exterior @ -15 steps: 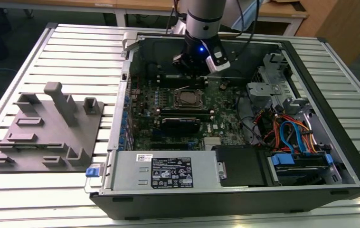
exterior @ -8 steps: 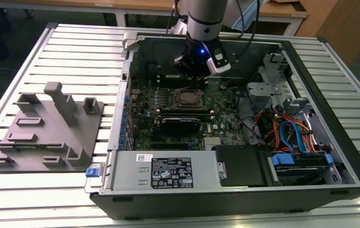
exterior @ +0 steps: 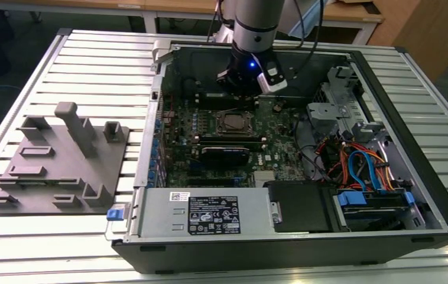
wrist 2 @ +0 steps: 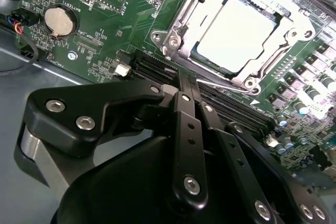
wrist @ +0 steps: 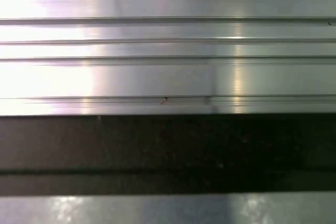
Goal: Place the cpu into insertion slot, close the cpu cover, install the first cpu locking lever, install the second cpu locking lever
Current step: 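Install the first cpu locking lever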
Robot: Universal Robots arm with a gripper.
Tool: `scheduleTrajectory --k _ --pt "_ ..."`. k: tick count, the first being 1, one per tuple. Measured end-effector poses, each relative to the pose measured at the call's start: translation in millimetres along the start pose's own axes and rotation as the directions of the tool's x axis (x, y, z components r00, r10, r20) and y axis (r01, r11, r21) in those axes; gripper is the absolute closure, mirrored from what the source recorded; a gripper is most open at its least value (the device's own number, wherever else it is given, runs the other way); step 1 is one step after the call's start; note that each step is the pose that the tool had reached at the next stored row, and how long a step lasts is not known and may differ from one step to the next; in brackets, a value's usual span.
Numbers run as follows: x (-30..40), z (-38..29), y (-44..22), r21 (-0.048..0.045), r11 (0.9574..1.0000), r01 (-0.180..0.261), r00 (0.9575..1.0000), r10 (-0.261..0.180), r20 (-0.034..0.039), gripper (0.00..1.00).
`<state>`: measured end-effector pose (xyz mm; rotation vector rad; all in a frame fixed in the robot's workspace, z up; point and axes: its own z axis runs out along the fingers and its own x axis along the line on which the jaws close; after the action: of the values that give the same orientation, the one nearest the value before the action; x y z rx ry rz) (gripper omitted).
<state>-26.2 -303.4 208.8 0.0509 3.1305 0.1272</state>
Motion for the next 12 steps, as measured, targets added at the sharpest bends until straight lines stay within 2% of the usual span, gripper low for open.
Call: scheduleTrajectory --k 12 --pt "-1.2 4.2 -1.4 -0.0005 1.0000 -0.004 1.0000 0.004 -0.0003 0.89"
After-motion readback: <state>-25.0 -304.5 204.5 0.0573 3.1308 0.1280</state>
